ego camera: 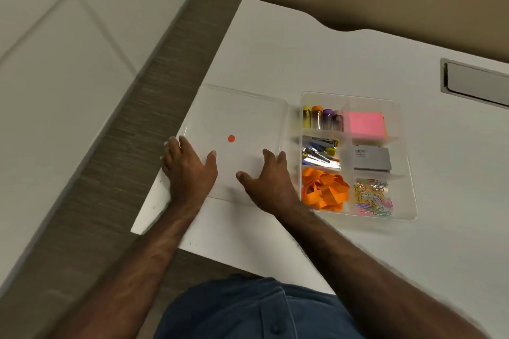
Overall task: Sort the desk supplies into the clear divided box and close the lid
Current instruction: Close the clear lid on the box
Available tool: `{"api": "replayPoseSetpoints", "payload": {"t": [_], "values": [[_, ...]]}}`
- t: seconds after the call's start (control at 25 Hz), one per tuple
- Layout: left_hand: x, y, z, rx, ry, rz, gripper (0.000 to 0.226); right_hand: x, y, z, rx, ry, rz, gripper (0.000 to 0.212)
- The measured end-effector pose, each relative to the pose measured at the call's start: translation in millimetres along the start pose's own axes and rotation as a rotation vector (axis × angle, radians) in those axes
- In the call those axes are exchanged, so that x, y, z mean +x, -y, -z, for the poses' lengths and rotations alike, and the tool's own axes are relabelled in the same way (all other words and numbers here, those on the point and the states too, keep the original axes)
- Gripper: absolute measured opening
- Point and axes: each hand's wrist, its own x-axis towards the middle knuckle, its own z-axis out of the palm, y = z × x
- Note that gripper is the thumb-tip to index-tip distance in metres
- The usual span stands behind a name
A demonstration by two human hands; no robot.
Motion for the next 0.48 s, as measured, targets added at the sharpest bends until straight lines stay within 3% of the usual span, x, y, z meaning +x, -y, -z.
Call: {"api": "replayPoseSetpoints", "payload": {"t": [0.28,0.48], "values": [[6.9,6.0,8.5,-0.065,-0.075,0.009,0.067,-4.5,3.0,-9.8,0.139,-0.149,0.034,0.078],[14.7,14.1,25.9,-0.141,-0.161,0.153,0.059,-14.4,5.2,-3.7,0.2,-0.248,0.135,0.064]]}}
